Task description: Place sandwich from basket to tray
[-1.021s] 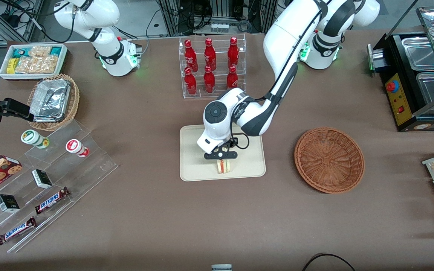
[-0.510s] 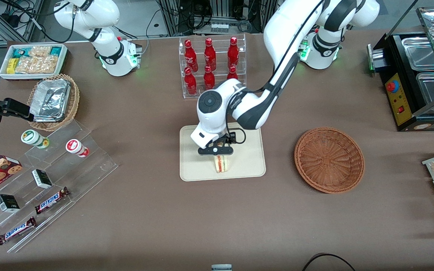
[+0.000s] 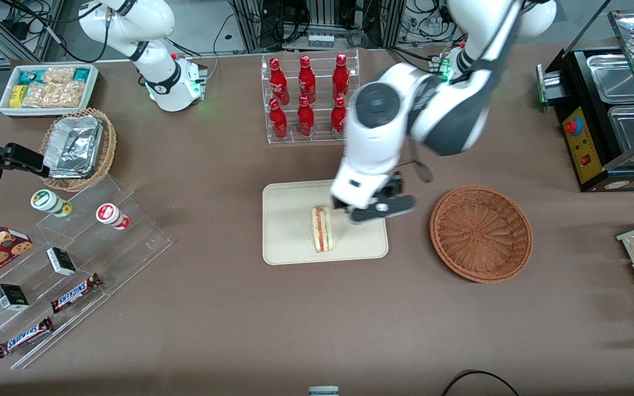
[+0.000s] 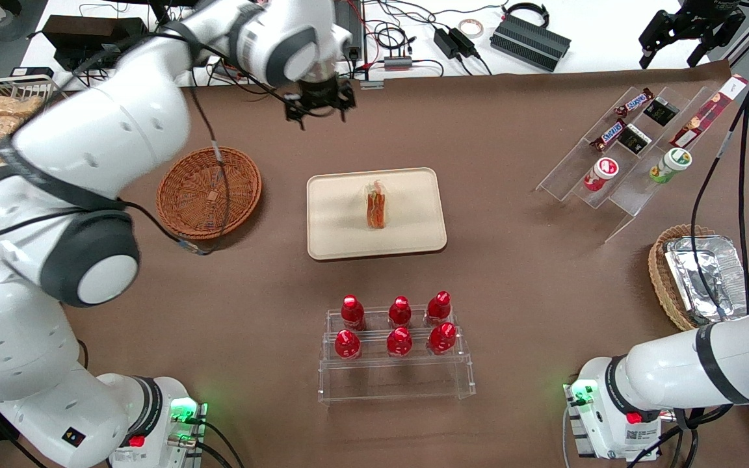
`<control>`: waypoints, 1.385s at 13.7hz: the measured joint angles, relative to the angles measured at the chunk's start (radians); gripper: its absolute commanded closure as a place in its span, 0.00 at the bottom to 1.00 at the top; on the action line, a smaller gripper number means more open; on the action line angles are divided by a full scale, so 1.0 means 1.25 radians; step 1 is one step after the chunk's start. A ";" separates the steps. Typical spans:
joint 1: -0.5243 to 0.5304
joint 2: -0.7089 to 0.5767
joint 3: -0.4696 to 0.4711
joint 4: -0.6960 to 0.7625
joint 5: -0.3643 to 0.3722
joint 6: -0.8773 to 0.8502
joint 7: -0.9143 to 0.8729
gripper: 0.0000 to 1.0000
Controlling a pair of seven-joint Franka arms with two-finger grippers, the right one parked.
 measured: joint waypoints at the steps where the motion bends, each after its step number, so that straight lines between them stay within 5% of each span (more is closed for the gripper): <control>1: 0.031 -0.042 0.001 -0.030 0.000 -0.004 0.015 0.00; 9: 0.318 -0.384 0.004 -0.269 -0.023 -0.122 0.449 0.00; 19: 0.418 -0.366 0.029 -0.232 -0.025 -0.157 0.650 0.00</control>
